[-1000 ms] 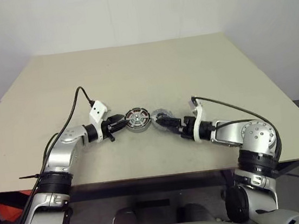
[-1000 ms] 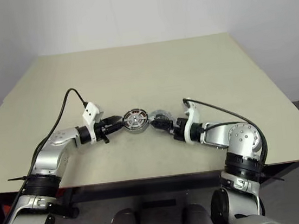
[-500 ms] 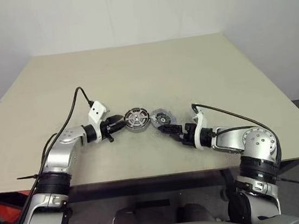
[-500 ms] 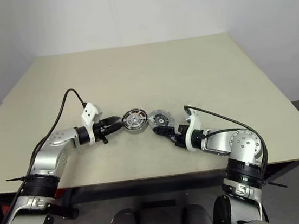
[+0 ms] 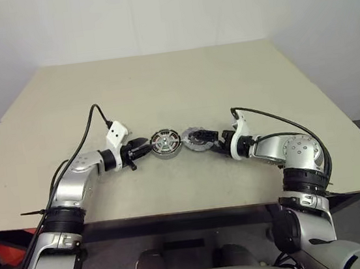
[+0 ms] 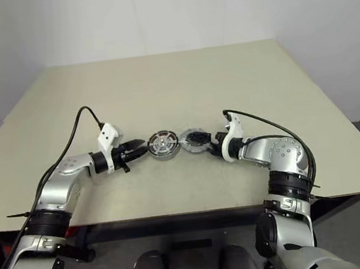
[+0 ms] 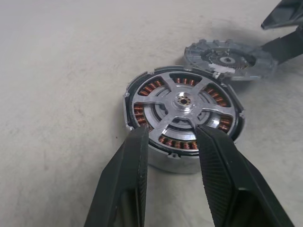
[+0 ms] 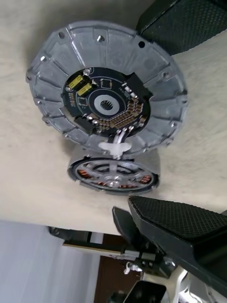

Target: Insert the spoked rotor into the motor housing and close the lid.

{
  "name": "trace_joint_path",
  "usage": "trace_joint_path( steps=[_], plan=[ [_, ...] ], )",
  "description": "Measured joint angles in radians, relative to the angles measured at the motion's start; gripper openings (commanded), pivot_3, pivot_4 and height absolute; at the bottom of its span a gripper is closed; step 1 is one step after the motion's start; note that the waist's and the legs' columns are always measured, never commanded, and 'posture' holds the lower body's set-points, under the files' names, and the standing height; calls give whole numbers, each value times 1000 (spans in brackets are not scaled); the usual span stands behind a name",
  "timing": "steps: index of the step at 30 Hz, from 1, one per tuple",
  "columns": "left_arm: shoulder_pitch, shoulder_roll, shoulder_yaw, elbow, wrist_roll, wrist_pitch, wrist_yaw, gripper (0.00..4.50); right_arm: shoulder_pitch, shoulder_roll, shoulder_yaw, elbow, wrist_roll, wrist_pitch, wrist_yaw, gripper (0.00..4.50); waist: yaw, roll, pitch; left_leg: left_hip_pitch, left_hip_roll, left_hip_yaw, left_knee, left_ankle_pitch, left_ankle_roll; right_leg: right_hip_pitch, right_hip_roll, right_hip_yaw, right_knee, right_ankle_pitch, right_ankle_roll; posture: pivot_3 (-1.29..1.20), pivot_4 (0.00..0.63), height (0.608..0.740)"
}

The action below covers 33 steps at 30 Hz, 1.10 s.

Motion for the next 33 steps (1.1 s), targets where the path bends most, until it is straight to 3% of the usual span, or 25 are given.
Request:
trace_joint_path(
  steps=[12,21,33],
  plan=[
    [-6,0,1,20,9,-24,3,1657,-112,74,9,-78,27,81,-2,4481,0,0,0,1,0,0,0,0,0,0,0,0,0,0,0,0,0,740],
    [-1,0,15,17,9,-28,21,1657,-88,103,196,-10,-62,-54,85,4481,0,0,0,1,0,0,0,0,0,0,0,0,0,0,0,0,0,740],
    [24,-2,23,-5,9,-24,37,1657,-80,75,218,6,-81,-92,118,4481,1,0,0,1,0,0,1,0,0,0,0,0,0,0,0,0,0,740]
  ],
)
